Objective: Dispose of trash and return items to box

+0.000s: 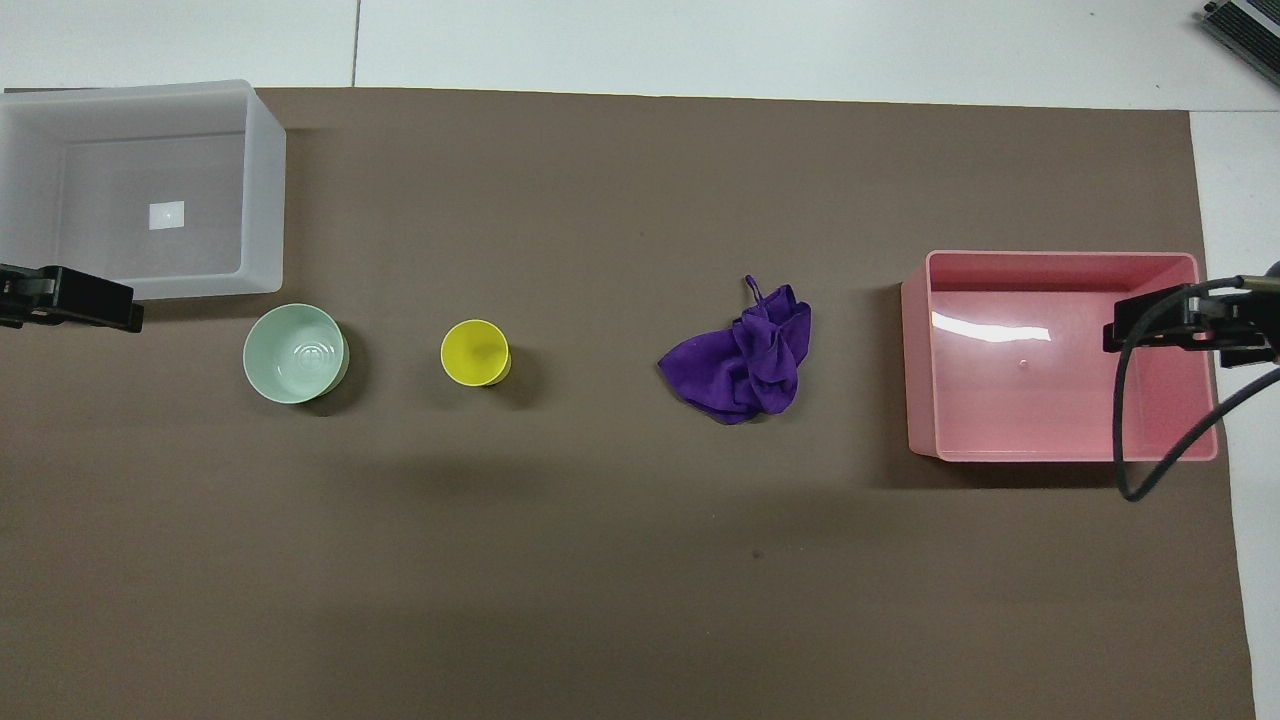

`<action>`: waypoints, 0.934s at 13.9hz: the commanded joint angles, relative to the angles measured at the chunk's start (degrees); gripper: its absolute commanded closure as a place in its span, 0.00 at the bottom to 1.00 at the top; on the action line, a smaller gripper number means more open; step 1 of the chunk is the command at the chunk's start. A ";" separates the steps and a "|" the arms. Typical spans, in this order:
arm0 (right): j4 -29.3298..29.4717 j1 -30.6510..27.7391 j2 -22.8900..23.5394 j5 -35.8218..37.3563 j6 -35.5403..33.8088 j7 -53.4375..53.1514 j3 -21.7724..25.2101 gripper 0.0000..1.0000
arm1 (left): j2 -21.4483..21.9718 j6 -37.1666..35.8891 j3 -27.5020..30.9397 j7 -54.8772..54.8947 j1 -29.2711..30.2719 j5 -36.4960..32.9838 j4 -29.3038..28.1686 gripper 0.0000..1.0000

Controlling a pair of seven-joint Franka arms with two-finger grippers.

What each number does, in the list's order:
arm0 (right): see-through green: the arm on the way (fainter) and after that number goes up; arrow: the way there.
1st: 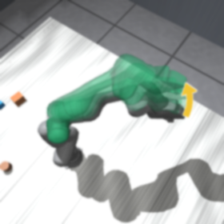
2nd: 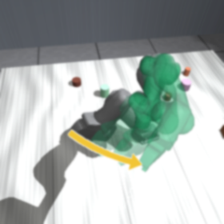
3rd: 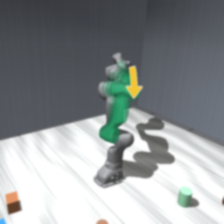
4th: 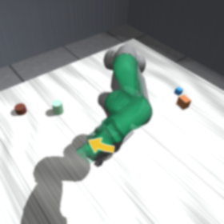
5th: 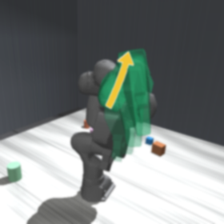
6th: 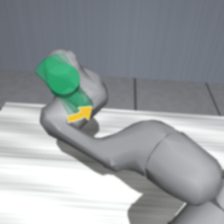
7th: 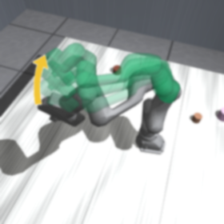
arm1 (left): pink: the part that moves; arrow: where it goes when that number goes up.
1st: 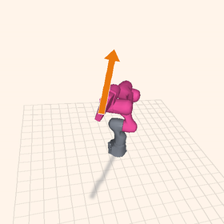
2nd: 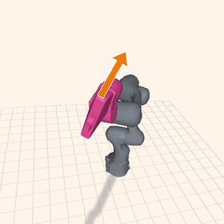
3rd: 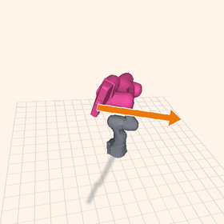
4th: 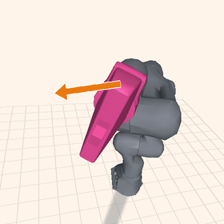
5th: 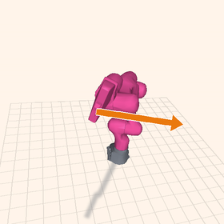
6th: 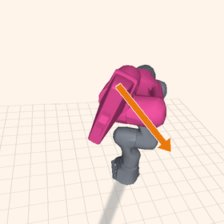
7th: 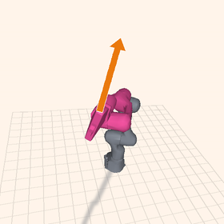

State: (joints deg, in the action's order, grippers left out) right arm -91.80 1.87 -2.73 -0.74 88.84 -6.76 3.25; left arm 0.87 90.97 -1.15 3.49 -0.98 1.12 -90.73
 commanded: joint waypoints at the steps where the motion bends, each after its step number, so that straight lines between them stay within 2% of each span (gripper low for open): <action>1: -0.84 -1.08 -0.96 -0.14 -0.69 1.92 -0.26 0.00 | 1.15 0.17 -0.34 -0.24 0.62 0.55 -1.72 0.00; 9: -3.47 -0.38 -1.67 0.38 3.62 1.23 -0.17 0.00 | 2.12 3.51 -0.34 -0.06 0.71 0.11 -4.45 0.00; 13: -3.83 1.63 -0.53 0.38 5.28 -2.63 -0.44 0.00 | 2.91 6.93 -0.34 -0.06 0.71 0.11 -8.75 0.00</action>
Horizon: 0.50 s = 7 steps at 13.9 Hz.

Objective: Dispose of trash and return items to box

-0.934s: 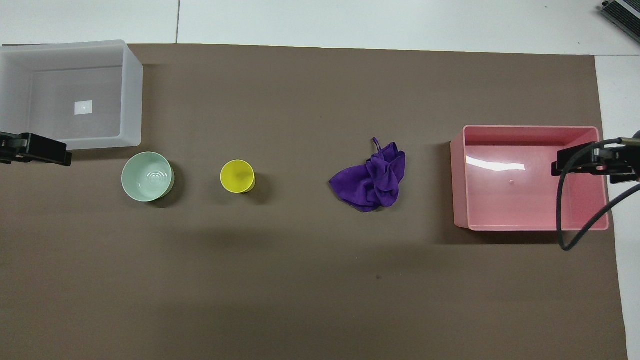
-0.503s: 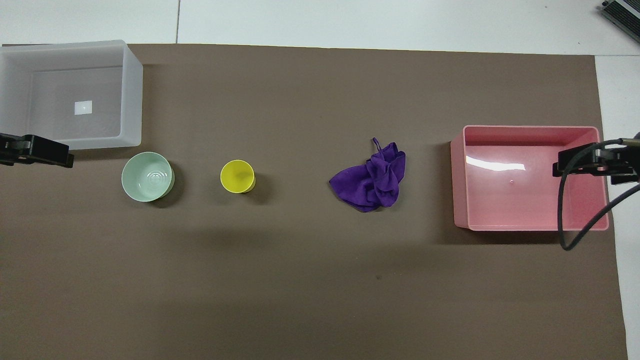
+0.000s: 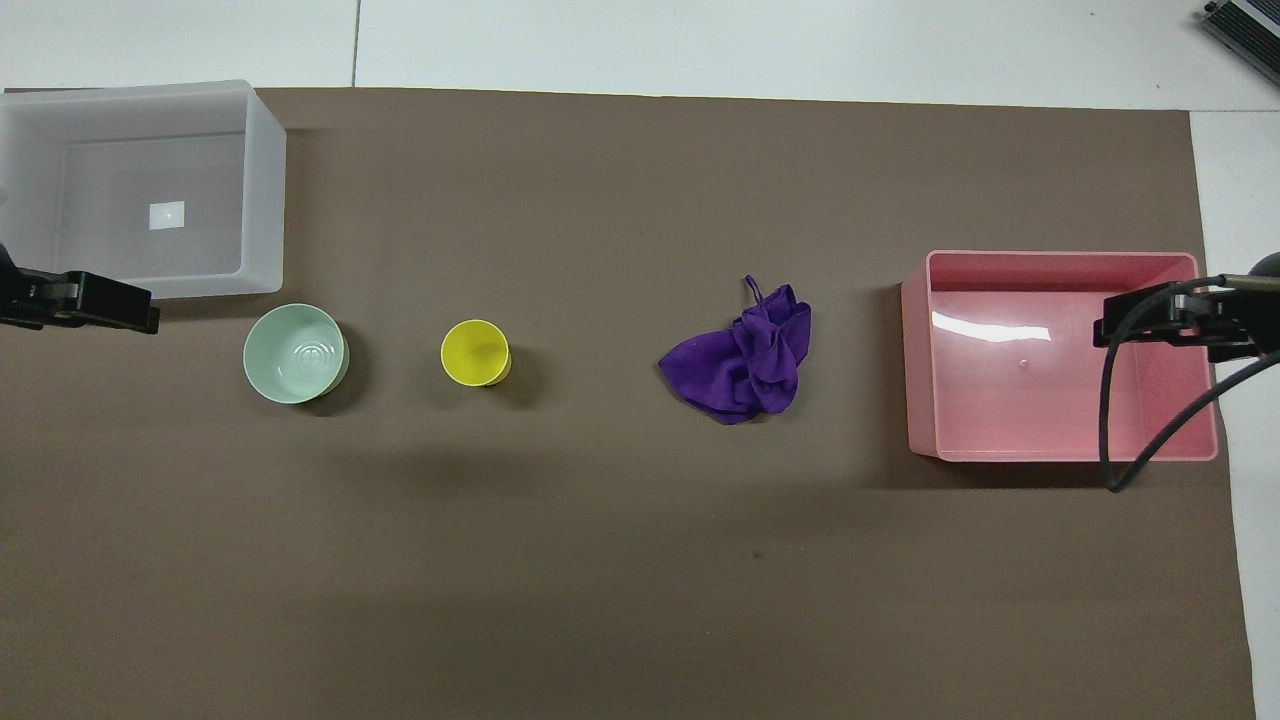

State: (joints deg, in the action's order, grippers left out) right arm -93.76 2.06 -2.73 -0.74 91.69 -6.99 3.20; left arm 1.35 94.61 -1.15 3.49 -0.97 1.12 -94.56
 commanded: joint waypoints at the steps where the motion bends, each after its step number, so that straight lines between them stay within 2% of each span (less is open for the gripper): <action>1: -1.78 2.50 0.00 0.39 2.70 -3.72 -0.39 0.00 | 2.43 4.78 -0.34 -0.15 0.71 0.11 -5.97 0.00; 7: -1.69 9.71 8.16 -0.40 13.84 -14.78 -0.48 0.00 | 1.90 14.97 -0.34 -0.06 2.29 0.11 -15.37 0.00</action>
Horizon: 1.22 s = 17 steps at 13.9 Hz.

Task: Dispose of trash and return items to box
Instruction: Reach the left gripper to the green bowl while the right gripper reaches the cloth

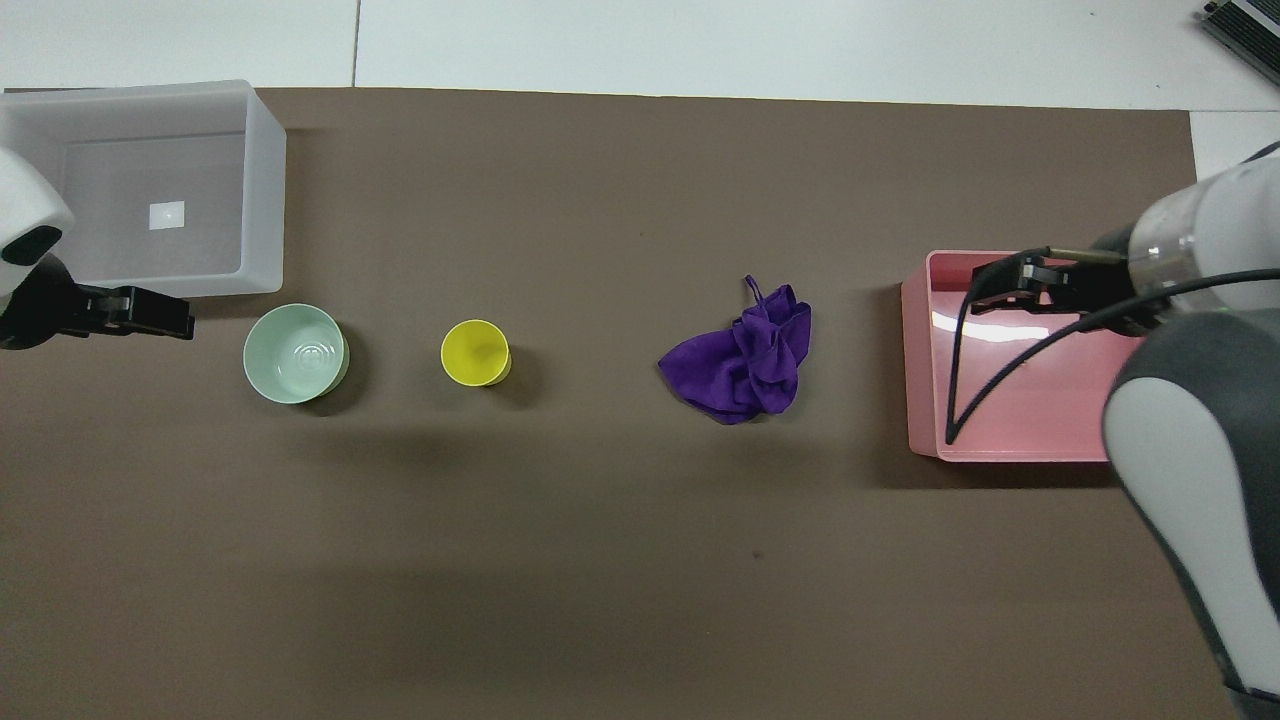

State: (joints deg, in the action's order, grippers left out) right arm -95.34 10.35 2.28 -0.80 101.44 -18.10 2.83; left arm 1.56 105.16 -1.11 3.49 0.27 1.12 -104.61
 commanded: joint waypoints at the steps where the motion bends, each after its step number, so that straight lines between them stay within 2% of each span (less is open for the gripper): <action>1: -0.20 2.74 5.35 -0.34 6.64 -4.92 -0.11 0.00 | 1.43 7.14 -0.39 -0.15 1.13 0.20 -7.08 0.00; 4: -0.38 5.90 11.33 -0.34 15.25 -6.69 -0.20 0.00 | -0.41 14.26 -0.39 -0.32 1.48 0.37 -12.10 0.00; 6: -0.55 8.71 15.89 -0.34 20.78 -6.78 -0.20 0.00 | -2.61 17.43 -0.39 -0.41 1.49 0.55 -13.24 0.00; 8: -1.25 10.12 18.37 -0.17 24.40 -6.78 -0.20 0.00 | -3.67 22.52 -0.39 -1.81 1.31 0.55 -15.96 0.00; 10: -2.82 10.75 19.17 0.53 25.82 -6.08 -0.20 0.00 | -4.72 27.01 -0.48 -1.82 1.14 0.55 -18.34 0.00; 12: -9.48 10.66 17.68 0.98 29.23 -3.10 -0.20 0.00 | -6.74 28.34 -0.48 -2.69 0.87 0.64 -18.35 0.00; 14: -13.72 10.40 16.27 0.98 31.36 -2.21 -0.20 0.00 | -9.20 30.71 -0.48 -3.92 0.70 0.64 -18.35 0.00; 17: -14.88 10.66 15.92 0.10 32.23 -1.24 -0.29 0.00 | -12.63 34.05 -0.48 -4.10 0.87 0.81 -18.35 0.00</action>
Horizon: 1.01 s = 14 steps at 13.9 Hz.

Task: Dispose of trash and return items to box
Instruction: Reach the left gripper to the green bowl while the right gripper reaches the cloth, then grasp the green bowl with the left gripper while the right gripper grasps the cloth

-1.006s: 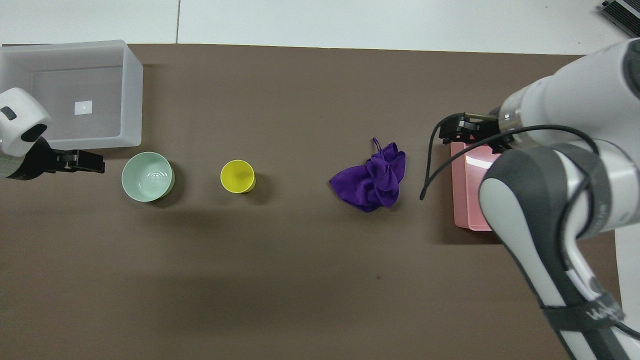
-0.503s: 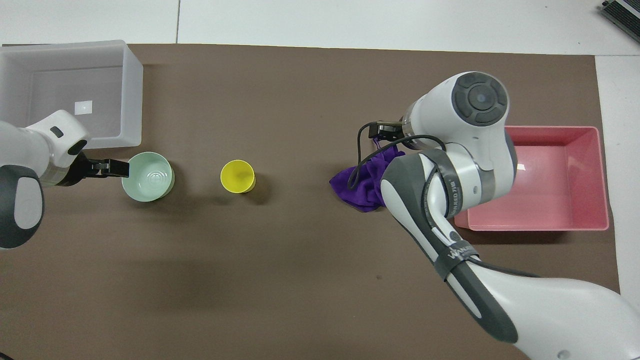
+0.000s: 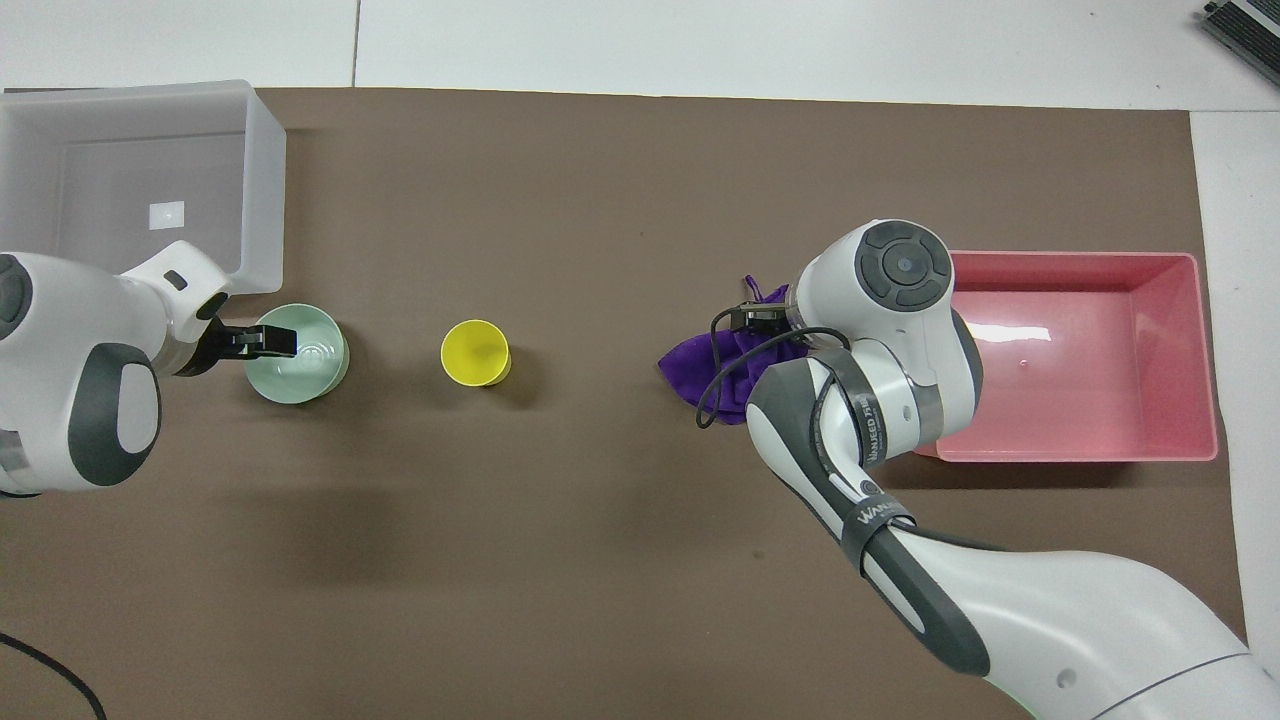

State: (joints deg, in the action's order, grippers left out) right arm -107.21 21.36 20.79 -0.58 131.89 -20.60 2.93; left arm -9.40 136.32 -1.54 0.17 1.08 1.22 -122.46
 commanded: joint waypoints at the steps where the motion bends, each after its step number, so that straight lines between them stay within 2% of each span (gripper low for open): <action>1: -3.96 -0.09 -2.25 -0.30 3.80 0.66 -0.55 0.00 | -2.11 2.98 -0.04 -1.40 -0.11 0.89 -0.50 0.00; 2: -4.75 1.30 -1.81 -0.39 6.86 0.30 -0.55 0.00 | -2.11 2.72 -0.13 -1.49 -0.11 0.98 -0.41 0.16; 3: -5.37 1.67 -1.72 -0.47 8.20 0.04 -0.55 0.00 | -2.11 2.55 -0.13 -1.93 -0.11 1.50 -0.41 0.49; 4: -5.46 1.84 -1.63 -0.48 8.30 -0.49 -0.55 0.00 | -2.03 2.46 -0.13 -1.93 -0.11 1.77 -0.41 0.93; 5: -5.55 1.85 -1.72 -0.48 8.30 -0.49 -0.55 0.00 | -1.94 2.28 -0.13 -1.67 -0.02 1.77 -0.41 1.00; 8: -6.78 1.76 -1.81 -0.48 8.30 -0.49 -0.55 0.72 | -1.50 1.58 -0.31 -1.49 -0.11 1.77 0.20 1.00; 9: -7.22 1.76 -1.98 -0.48 8.30 -0.66 -0.47 0.92 | -1.32 0.45 -0.31 -1.23 -0.11 1.77 0.38 1.00; 10: -7.39 1.84 -1.98 -0.48 8.21 -0.84 -0.47 1.00 | -1.15 0.09 -0.31 -0.97 -0.20 1.77 0.55 1.00; 12: -7.14 2.28 -2.07 -0.39 7.60 -3.55 -0.38 1.00 | 0.43 -1.40 -0.31 -0.97 -0.02 1.77 0.90 1.00; 14: -6.26 1.76 -3.29 -0.39 5.24 -6.11 -0.47 1.00 | 2.10 -5.70 -0.31 -0.88 -0.20 1.77 3.61 1.00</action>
State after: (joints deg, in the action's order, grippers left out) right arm -112.77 23.59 19.90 -0.76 138.70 -24.29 2.72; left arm -9.41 135.34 -2.01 -1.01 1.05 2.28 -121.08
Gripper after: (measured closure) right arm 0.885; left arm 0.965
